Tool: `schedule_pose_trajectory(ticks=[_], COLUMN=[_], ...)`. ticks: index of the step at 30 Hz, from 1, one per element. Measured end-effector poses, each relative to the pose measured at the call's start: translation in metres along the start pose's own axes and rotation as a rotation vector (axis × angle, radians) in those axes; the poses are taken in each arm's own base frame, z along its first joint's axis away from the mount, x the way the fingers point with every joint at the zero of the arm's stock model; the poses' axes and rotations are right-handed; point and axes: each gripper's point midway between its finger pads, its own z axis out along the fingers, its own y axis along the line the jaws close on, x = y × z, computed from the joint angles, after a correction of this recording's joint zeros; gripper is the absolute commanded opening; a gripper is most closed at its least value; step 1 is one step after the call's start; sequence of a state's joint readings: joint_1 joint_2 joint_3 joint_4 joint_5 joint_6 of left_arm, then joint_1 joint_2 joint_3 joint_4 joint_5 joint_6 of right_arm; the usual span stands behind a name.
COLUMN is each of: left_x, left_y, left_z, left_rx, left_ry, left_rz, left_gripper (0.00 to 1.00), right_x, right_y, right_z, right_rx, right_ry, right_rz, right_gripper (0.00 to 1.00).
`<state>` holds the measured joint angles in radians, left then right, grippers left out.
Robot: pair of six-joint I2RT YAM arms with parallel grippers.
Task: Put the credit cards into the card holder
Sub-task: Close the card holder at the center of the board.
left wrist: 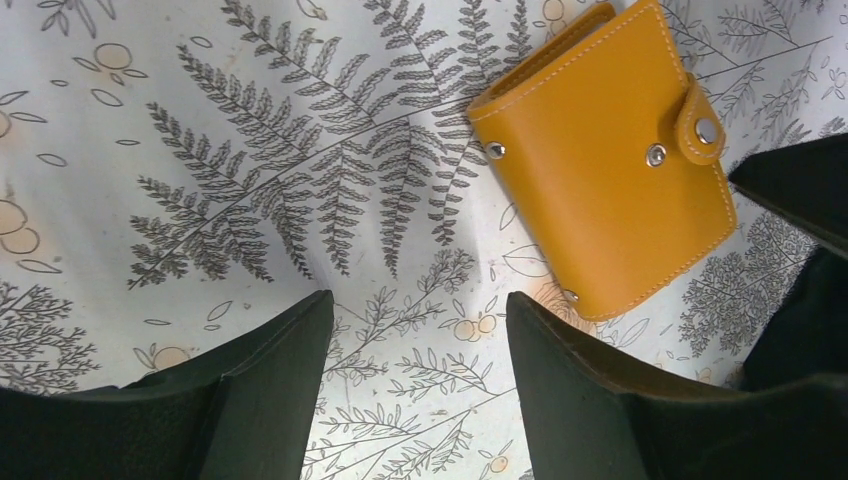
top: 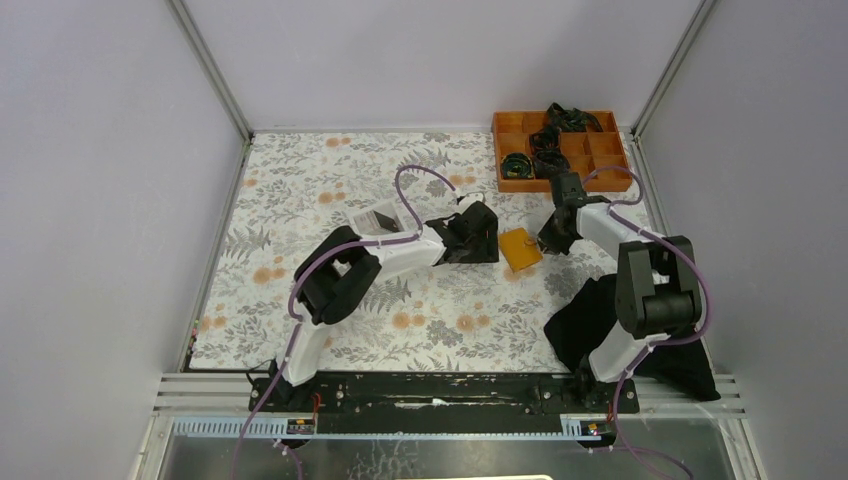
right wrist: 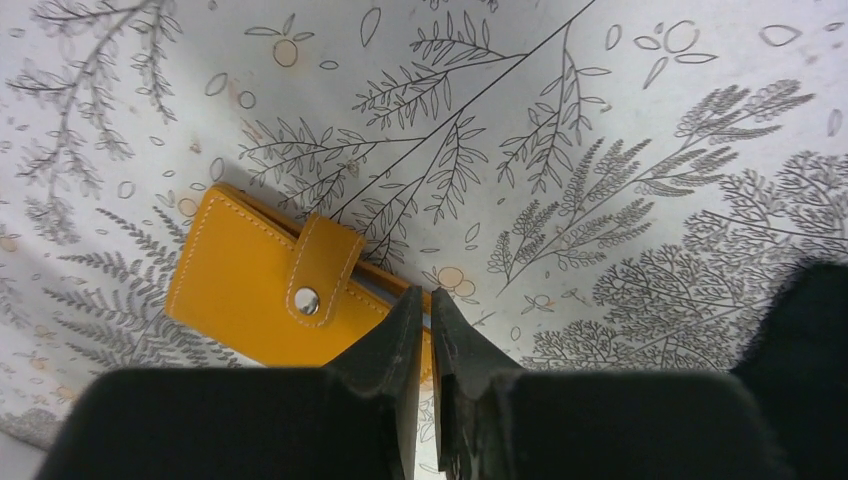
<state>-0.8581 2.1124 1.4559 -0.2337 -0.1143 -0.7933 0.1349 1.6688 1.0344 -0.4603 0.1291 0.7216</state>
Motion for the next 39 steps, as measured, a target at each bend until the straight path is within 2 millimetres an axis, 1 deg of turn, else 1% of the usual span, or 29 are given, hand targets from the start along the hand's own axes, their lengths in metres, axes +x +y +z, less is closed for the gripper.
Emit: schedule_pose_trajectory(ticks=[6,11,15,21,24,27,33,39], left_x=[0.001,-0.002,-0.004,-0.005,-0.005,-0.005,-0.006,-0.006], left_y=[-0.004,-0.007,-0.007,-0.004,-0.003,-0.003,-0.002,0.000], left_z=[0.001,0.006,0.007,0.006,0.006,0.006,0.006,0.006], left_rx=[0.006,0.008,-0.001,-0.001,0.002,0.004,0.004,-0.003], left_ry=[-0.001,-0.005,-0.018,-0.042,-0.050,-0.055,-0.064,-0.081], left_rz=[0.003,0.003,-0.004,-0.021,-0.026,-0.027,-0.028,-0.033], left_gripper=[0.72,0.72,0.72,0.72,0.72,0.72,0.72,0.72], right_x=[0.011,0.010,0.000,-0.012,-0.022,-0.028,-0.013,0.001], right_y=[-0.001,-0.001,0.003,0.002,0.011,0.021,0.023,0.039], right_z=[0.016,0.018,0.018,0.014,0.012,0.018,0.034,0.033], right_rx=[0.028,0.030,0.034,0.057,0.041,0.021,0.008,-0.040], right_ry=[0.049,0.049,0.023,-0.025,-0.040,-0.046,0.022,0.045], right_rz=[-0.032,-0.046,-0.056,-0.066,-0.073,-0.082,-0.109,-0.145], right_gripper=[0.14,0.14,0.14,0.14,0.14,0.14,0.14,0.14])
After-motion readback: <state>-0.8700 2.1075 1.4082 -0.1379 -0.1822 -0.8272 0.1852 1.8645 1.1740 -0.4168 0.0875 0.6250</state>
